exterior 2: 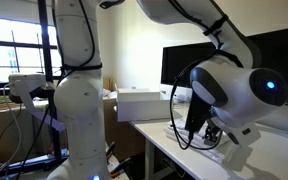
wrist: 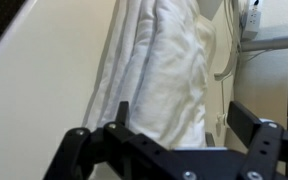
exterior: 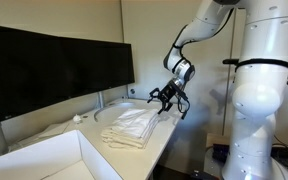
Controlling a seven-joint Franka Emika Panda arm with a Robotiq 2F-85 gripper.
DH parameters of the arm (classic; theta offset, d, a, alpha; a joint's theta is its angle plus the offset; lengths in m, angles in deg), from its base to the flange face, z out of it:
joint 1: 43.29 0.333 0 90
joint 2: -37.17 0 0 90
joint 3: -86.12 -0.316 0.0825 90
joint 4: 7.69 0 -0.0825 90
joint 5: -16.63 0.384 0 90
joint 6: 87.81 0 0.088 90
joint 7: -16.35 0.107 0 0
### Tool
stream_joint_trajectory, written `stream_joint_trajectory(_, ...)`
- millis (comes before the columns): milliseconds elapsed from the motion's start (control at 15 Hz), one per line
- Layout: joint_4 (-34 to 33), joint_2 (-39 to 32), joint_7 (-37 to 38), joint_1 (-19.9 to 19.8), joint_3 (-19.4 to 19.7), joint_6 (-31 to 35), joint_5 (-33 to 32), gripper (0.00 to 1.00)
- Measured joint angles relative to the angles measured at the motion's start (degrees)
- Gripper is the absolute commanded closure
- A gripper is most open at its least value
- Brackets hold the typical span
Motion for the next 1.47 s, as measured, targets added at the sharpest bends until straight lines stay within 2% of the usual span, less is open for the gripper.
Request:
stream_joint_trajectory(333, -1.10, -2.41, -0.10, -1.89, -0.77, -0.59, 0.28, 0.00)
stream_joint_trajectory(933, -5.77, -3.30, -0.10, -1.85, -4.10, -0.97, 0.27, 0.00)
stream_joint_trajectory(1467, -6.06, -4.68, -0.10, -1.96, -4.78, -1.47, -0.36, 0.00)
